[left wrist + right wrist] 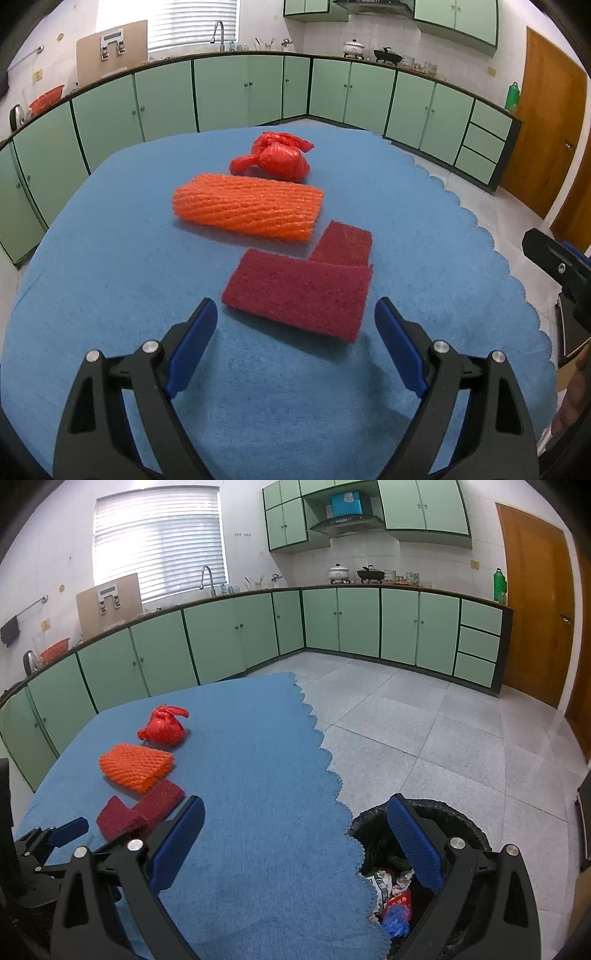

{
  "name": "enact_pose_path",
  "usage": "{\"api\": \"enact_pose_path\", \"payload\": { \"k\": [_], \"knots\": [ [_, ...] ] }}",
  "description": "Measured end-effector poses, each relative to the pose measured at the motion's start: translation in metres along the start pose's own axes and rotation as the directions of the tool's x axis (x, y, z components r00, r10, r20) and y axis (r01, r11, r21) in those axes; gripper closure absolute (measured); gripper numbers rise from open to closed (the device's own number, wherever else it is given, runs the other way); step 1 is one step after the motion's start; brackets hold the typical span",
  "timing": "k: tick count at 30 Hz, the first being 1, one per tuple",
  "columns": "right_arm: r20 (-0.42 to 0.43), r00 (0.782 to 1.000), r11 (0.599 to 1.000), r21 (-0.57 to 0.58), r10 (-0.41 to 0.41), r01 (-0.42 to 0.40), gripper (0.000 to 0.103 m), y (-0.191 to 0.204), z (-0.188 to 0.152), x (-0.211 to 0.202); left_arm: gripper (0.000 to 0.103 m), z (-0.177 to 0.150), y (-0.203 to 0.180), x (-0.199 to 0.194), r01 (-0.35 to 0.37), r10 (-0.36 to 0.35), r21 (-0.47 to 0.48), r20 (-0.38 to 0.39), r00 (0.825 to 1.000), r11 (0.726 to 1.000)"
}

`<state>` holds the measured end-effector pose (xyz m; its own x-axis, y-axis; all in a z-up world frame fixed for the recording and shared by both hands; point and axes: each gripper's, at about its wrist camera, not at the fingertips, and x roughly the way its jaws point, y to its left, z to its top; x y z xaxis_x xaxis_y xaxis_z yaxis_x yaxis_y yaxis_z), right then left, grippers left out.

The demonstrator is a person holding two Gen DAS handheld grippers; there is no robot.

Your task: Collect trash

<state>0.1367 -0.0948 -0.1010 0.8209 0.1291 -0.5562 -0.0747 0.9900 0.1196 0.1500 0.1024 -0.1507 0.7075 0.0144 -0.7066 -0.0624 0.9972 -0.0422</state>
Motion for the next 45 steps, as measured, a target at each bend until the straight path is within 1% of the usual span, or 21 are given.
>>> {"api": "enact_pose_path", "payload": {
  "k": [3, 6, 13, 18, 22, 27, 30, 33, 34, 38, 41, 45],
  "knots": [
    [-0.005, 1.000, 1.000, -0.003, 0.005, -0.005, 0.006, 0.002, -0.001, 0.001, 0.019, -0.001, 0.000, 0.008, -0.020, 0.020, 0.000, -0.032, 0.999, 1.000],
    [-0.008, 1.000, 1.000, -0.014, 0.011, -0.012, 0.006, 0.005, -0.001, 0.002, 0.019, -0.002, 0.006, 0.014, -0.023, 0.021, -0.039, -0.063, 0.998, 0.999],
    [-0.019, 0.999, 0.999, -0.029, 0.030, -0.031, 0.006, 0.014, -0.004, 0.005, 0.018, -0.003, 0.014, 0.009, -0.034, 0.032, -0.042, -0.062, 0.998, 0.999],
    [-0.028, 0.998, 0.998, -0.046, 0.051, -0.052, 0.006, 0.025, -0.006, 0.007, 0.017, -0.004, 0.035, -0.001, -0.068, 0.064, -0.066, -0.058, 0.996, 0.996],
    [-0.040, 0.997, 0.996, -0.054, 0.073, -0.075, 0.006, 0.034, -0.007, 0.010, 0.017, -0.008, 0.055, -0.008, -0.112, 0.107, -0.083, -0.056, 0.993, 0.990],
    [-0.065, 0.992, 0.989, -0.091, 0.111, -0.117, 0.006, 0.054, -0.009, 0.017, 0.017, -0.011, 0.082, -0.010, -0.168, 0.159, -0.128, -0.075, 0.984, 0.977],
    [-0.071, 0.989, 0.985, -0.105, 0.131, -0.138, 0.006, 0.064, -0.011, 0.018, 0.018, -0.011, 0.098, -0.011, -0.184, 0.174, -0.156, -0.075, 0.982, 0.970],
    [-0.084, 0.985, 0.980, -0.124, 0.149, -0.158, 0.007, 0.076, -0.015, 0.019, 0.018, -0.010, 0.108, -0.017, -0.166, 0.156, -0.181, -0.064, 0.986, 0.969],
    [-0.089, 0.984, 0.978, -0.128, 0.154, -0.165, 0.007, 0.080, -0.016, 0.019, 0.018, -0.010, 0.109, -0.020, -0.156, 0.149, -0.181, -0.054, 0.987, 0.971],
    [-0.118, 0.976, 0.968, -0.151, 0.186, -0.202, 0.007, 0.100, -0.021, 0.020, 0.018, -0.008, 0.110, -0.027, -0.155, 0.152, -0.168, -0.032, 0.988, 0.973],
    [-0.135, 0.972, 0.956, -0.199, 0.192, -0.216, 0.007, 0.118, -0.027, 0.021, 0.018, -0.007, 0.115, -0.028, -0.164, 0.161, -0.168, -0.027, 0.987, 0.972],
    [-0.160, 0.970, 0.951, -0.222, 0.181, -0.214, 0.007, 0.131, -0.034, 0.025, 0.018, -0.008, 0.123, -0.028, -0.167, 0.165, -0.175, -0.027, 0.986, 0.970]
  ]
}}
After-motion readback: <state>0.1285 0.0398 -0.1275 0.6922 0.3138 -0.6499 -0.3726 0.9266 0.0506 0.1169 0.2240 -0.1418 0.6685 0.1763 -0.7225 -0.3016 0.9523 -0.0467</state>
